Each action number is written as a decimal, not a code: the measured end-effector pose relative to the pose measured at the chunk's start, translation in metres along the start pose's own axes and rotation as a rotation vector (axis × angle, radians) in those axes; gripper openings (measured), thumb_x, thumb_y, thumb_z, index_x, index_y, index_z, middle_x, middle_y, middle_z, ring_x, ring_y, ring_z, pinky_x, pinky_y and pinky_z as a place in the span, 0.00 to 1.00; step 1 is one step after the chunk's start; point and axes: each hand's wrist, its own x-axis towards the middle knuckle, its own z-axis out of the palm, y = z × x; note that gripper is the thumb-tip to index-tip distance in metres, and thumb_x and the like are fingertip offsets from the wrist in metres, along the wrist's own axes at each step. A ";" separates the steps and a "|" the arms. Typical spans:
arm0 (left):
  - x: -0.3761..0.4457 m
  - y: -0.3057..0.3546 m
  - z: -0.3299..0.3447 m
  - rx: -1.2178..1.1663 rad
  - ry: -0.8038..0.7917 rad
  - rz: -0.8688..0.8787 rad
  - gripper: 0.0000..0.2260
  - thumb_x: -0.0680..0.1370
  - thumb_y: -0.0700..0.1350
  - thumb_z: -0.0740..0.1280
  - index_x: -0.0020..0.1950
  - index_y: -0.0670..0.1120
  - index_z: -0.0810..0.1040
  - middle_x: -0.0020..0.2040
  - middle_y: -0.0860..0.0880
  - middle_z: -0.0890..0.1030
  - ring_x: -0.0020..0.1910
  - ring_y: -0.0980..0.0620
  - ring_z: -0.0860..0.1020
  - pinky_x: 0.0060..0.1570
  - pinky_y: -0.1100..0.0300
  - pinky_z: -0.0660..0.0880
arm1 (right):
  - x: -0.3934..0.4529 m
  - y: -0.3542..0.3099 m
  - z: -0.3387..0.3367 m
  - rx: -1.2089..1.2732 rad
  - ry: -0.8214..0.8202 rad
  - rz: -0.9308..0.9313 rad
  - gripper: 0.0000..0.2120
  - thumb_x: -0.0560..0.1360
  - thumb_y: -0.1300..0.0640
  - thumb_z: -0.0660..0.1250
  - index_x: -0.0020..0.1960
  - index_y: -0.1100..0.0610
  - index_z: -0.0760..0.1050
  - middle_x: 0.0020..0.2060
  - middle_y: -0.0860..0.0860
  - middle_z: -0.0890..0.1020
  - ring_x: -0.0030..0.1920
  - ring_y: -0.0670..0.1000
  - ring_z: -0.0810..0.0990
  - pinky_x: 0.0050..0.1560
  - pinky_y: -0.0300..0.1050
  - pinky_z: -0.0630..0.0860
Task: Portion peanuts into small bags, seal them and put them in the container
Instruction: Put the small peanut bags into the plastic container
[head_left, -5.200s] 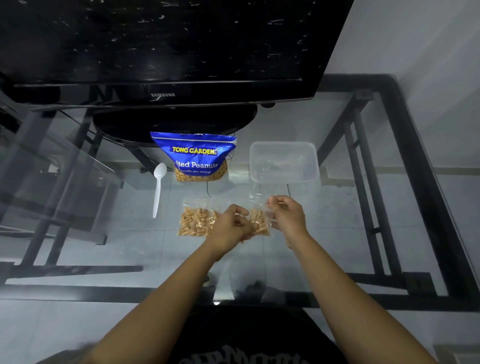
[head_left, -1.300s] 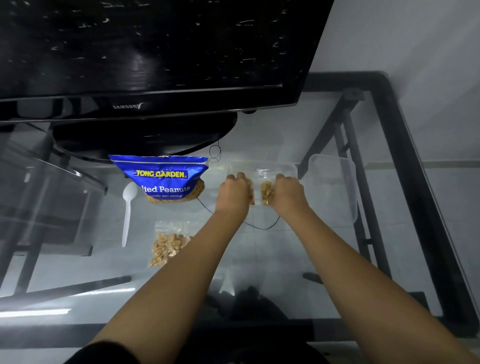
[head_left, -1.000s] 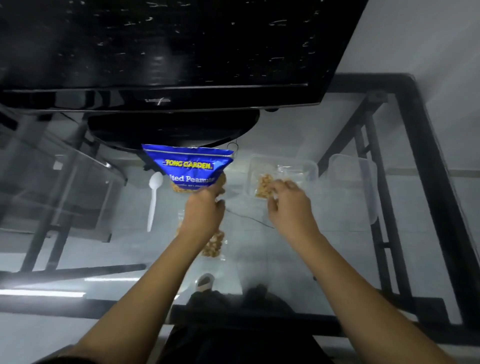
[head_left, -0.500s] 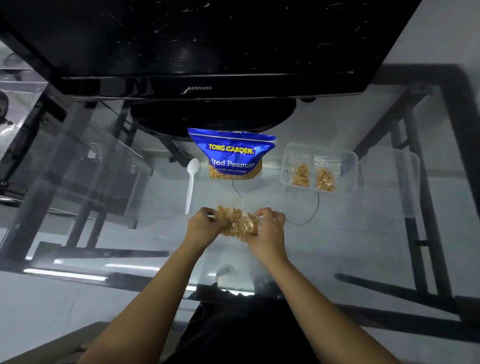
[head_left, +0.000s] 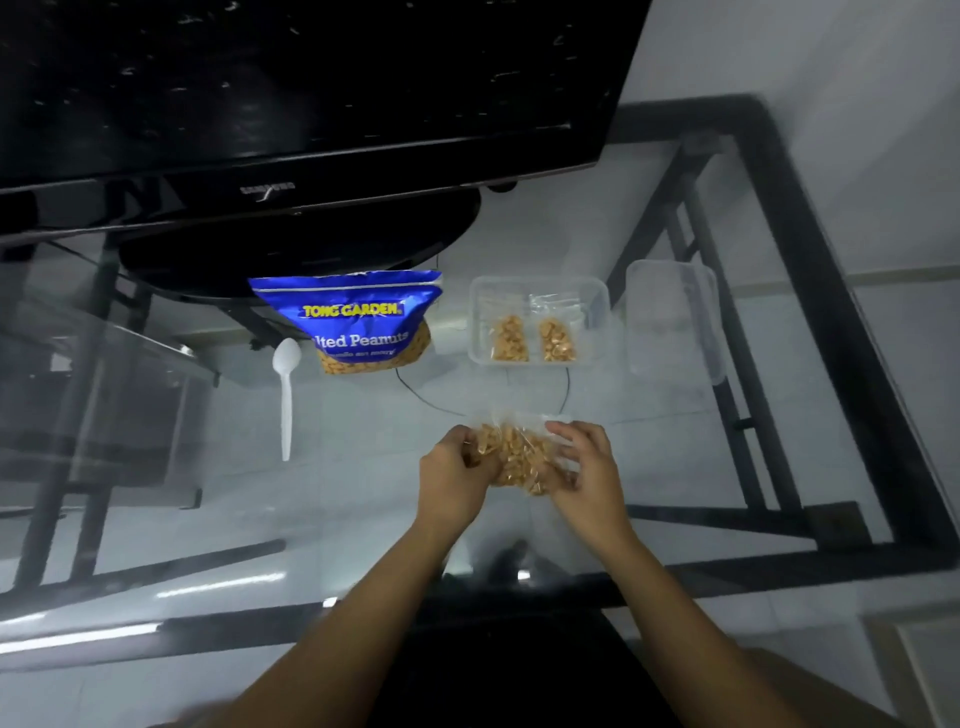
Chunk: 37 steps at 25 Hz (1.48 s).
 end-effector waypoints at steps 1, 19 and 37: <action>-0.003 0.003 -0.001 -0.033 -0.004 0.017 0.06 0.72 0.42 0.72 0.45 0.44 0.76 0.39 0.49 0.82 0.39 0.52 0.79 0.31 0.74 0.73 | -0.003 -0.002 -0.005 0.034 0.001 -0.023 0.23 0.71 0.69 0.68 0.60 0.48 0.71 0.58 0.47 0.68 0.58 0.50 0.75 0.49 0.25 0.73; 0.090 0.101 0.011 0.462 0.114 0.155 0.12 0.75 0.40 0.66 0.57 0.37 0.74 0.51 0.39 0.79 0.48 0.42 0.78 0.46 0.54 0.75 | 0.146 -0.049 -0.044 -0.726 -0.077 -0.072 0.21 0.77 0.60 0.61 0.69 0.62 0.65 0.66 0.60 0.66 0.56 0.60 0.76 0.57 0.49 0.73; 0.077 0.075 0.009 0.352 0.256 0.126 0.17 0.76 0.32 0.60 0.65 0.36 0.70 0.54 0.36 0.81 0.53 0.39 0.79 0.50 0.51 0.76 | 0.119 -0.018 -0.113 -0.358 0.467 0.537 0.44 0.64 0.54 0.77 0.69 0.58 0.52 0.68 0.63 0.59 0.62 0.60 0.69 0.62 0.55 0.71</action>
